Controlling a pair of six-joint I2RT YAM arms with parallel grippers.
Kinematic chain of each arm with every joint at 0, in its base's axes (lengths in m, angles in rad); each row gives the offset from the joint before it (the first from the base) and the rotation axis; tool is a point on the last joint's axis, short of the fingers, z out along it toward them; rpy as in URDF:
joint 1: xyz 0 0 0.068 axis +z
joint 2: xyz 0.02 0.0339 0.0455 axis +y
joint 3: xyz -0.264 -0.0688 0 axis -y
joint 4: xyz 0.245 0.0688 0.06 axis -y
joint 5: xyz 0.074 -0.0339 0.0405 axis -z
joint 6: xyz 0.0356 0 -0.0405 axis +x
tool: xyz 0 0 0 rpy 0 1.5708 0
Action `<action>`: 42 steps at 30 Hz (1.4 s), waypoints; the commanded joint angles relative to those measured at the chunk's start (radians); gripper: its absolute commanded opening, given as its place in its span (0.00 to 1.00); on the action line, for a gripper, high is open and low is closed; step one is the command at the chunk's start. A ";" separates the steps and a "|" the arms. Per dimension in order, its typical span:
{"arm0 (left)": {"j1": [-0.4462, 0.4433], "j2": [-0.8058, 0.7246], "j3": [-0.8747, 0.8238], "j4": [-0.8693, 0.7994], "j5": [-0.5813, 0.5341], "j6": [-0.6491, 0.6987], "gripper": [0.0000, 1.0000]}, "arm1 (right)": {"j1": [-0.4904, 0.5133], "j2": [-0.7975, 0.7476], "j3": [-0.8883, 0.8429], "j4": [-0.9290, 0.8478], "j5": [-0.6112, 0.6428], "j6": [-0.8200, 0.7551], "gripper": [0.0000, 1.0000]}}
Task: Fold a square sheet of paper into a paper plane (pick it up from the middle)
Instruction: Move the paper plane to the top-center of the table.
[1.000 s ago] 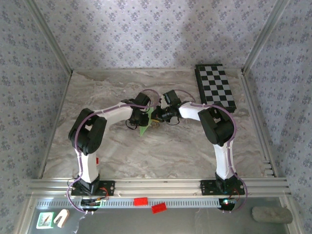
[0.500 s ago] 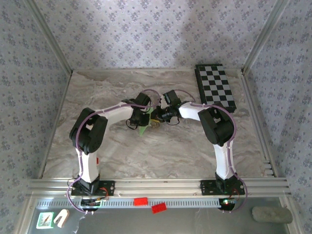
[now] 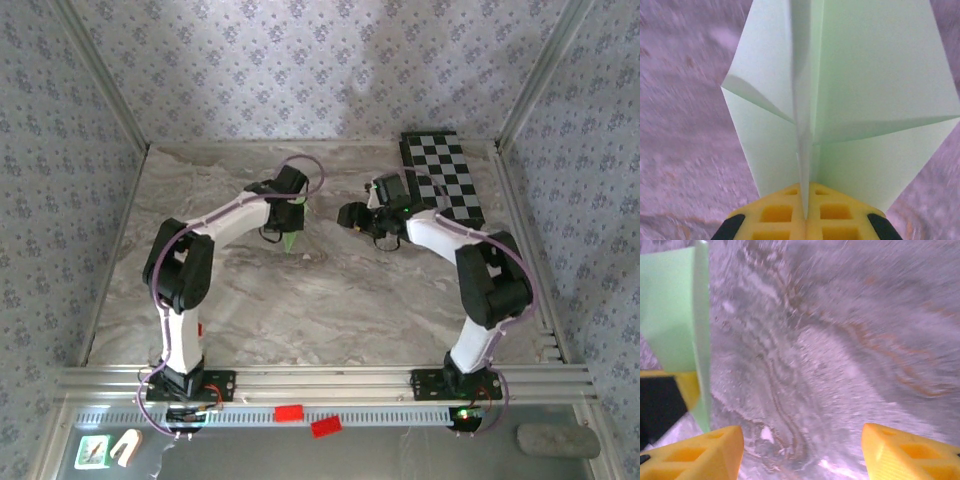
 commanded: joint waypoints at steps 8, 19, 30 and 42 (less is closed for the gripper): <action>0.020 0.230 0.296 -0.134 -0.130 -0.036 0.00 | -0.017 -0.131 -0.070 -0.057 0.174 -0.100 0.73; 0.025 0.438 0.546 -0.225 -0.065 -0.033 0.03 | -0.025 -0.135 -0.078 -0.064 0.154 -0.093 0.74; 0.025 0.504 0.615 -0.261 -0.064 -0.027 0.18 | -0.029 -0.129 -0.079 -0.063 0.140 -0.084 0.74; 0.025 0.527 0.613 -0.276 -0.047 -0.034 0.27 | -0.029 -0.121 -0.078 -0.065 0.134 -0.077 0.73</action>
